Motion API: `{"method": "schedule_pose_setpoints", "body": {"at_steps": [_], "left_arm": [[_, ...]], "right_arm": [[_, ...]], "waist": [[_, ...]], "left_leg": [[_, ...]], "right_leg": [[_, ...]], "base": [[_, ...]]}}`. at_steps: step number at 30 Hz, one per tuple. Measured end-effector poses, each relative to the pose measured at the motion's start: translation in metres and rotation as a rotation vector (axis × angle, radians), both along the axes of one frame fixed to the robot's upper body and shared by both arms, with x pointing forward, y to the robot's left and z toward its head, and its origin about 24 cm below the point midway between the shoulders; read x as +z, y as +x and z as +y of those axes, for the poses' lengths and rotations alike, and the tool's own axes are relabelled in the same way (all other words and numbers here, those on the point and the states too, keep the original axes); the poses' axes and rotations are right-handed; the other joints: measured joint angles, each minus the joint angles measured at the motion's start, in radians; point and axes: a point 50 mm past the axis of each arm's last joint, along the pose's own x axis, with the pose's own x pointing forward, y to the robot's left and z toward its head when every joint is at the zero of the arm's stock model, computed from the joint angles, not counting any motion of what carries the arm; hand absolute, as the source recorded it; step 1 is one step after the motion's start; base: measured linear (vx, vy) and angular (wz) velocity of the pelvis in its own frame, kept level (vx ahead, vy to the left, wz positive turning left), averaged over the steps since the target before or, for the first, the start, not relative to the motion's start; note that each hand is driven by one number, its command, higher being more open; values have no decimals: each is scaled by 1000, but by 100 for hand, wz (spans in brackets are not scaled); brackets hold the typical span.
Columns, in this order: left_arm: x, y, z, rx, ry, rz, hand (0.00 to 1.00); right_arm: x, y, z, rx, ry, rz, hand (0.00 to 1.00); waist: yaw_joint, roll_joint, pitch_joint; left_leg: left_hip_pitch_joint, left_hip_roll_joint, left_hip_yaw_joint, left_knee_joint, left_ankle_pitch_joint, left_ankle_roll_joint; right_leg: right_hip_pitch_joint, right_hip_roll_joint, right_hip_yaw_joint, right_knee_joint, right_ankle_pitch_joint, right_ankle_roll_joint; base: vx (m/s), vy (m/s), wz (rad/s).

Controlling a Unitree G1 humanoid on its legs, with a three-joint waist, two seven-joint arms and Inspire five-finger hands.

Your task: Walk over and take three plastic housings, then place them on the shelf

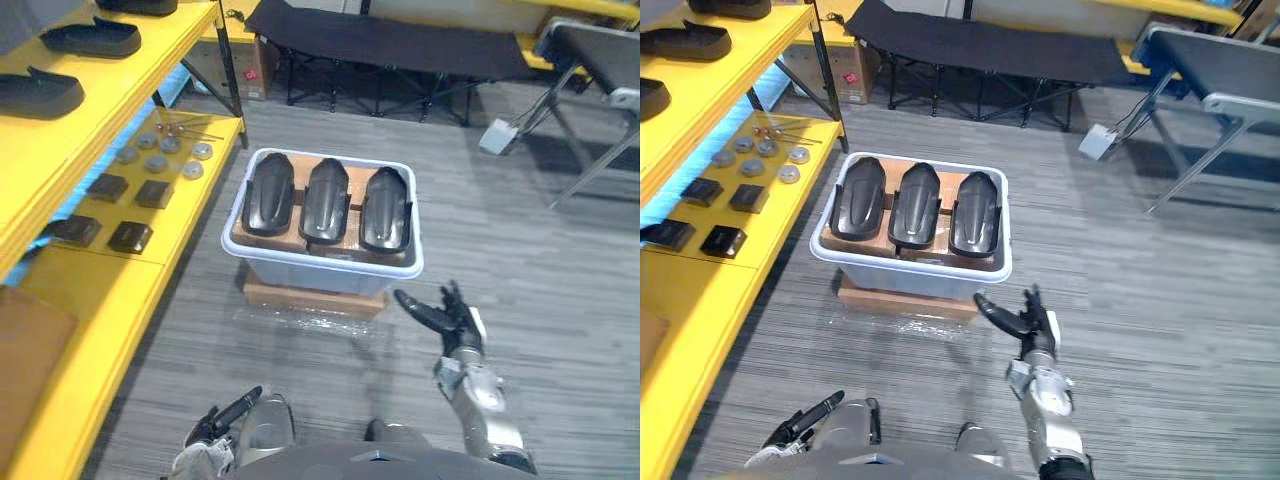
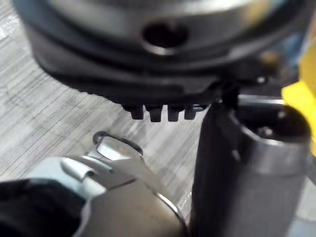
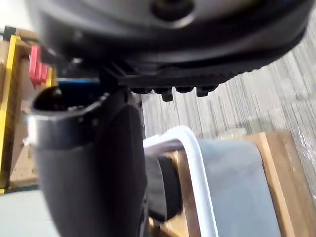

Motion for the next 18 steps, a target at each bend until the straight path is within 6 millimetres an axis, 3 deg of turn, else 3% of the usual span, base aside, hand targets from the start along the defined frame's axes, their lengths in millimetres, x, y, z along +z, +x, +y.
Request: {"method": "schedule_pose_setpoints", "body": {"at_steps": [3, 7, 10, 14, 18], "left_arm": [[1, 1, 1, -42, 23, -9, 100], [8, 13, 11, -103, 62, -59, 100], [15, 33, 15, -148, 86, -129, 100], [17, 42, 11, -182, 81, -159, 100], [23, 55, 10, -190, 89, -213, 100]], "right_arm": [[6, -7, -15, -75, 2, -23, 100], [13, -1, -18, -81, 0, -53, 100], [20, 11, -18, -108, 44, -102, 100], [24, 27, -21, -142, 51, -122, 100], [48, 58, -26, -155, 79, -234, 100]], "waist": [[-4, -2, 3], [-20, -22, 42], [-10, -34, 96], [12, -29, 126], [31, -16, 179]], "left_leg": [[15, -1, 20, -58, 32, -6], [-14, -3, 26, -74, 53, -2], [-52, -10, 22, -63, 60, 7], [-61, -33, 14, -50, 59, 13], [-97, -37, -13, -18, 54, 21]], "right_leg": [[-25, -1, 15, 0, 0, 0], [-72, -2, 19, 0, 9, -2], [-91, -7, 18, -11, 33, 4], [-85, -26, 10, -21, 43, 12], [-91, -27, -10, -17, 47, 18]], "base": [[-40, -49, -17], [-35, -4, -6], [-7, 37, 3], [9, 69, 11], [-43, 30, 18]]}}
